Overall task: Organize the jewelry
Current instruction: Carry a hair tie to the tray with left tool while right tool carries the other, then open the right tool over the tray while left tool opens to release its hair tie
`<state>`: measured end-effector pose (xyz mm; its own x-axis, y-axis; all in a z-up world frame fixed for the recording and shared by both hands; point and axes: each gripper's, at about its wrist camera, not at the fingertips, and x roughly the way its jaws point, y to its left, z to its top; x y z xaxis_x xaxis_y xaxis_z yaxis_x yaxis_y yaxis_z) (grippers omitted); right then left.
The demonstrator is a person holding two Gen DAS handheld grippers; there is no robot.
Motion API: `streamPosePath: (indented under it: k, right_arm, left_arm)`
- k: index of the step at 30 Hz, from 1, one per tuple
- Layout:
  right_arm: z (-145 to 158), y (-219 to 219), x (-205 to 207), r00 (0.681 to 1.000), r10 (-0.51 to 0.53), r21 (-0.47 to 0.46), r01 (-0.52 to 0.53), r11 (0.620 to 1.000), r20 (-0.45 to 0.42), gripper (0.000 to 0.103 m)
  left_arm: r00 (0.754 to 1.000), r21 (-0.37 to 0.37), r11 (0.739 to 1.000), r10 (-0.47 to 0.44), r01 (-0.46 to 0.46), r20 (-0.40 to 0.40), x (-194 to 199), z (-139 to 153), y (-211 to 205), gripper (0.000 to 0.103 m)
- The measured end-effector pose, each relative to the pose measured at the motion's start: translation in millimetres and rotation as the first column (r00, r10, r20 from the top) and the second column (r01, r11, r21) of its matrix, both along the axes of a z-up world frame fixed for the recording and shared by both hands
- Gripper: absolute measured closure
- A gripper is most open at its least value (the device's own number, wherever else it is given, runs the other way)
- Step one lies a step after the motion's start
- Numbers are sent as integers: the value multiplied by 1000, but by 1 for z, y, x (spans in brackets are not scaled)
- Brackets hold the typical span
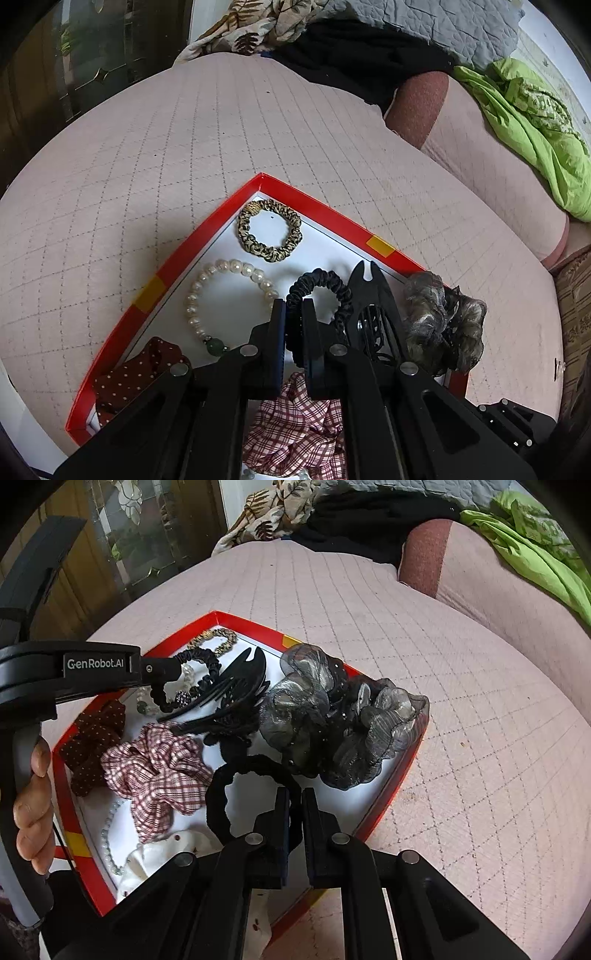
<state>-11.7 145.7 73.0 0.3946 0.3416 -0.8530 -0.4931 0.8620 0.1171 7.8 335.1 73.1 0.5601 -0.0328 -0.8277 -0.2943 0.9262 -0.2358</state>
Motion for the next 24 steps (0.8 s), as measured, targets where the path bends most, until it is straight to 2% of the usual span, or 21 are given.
streamPosePath:
  k: [6, 10, 17, 21, 24]
  right_arm:
    - [-8, -11, 5, 999, -33, -54, 33, 998, -4, 96]
    - [-2, -15, 4, 998, -24, -104, 29, 994, 51, 97]
    - [-5, -26, 10, 997, -7, -145, 18, 989, 73, 98]
    - [-10, -35, 22, 996, -37, -165, 49, 985, 78, 98]
    - [-6, -43, 25, 996, -61, -135, 69, 988, 63, 98]
  left_arm:
    - [1000, 23, 1000, -7, 7, 16, -3, 3, -11, 95]
    - [999, 44, 999, -19, 18, 34, -5, 9, -22, 95]
    - [997, 85, 996, -41, 36, 62, -13, 21, -36, 95]
    - [996, 114, 993, -45, 37, 72, -17, 27, -38, 95]
    - [996, 148, 988, -51, 39, 79, -21, 32, -40, 95]
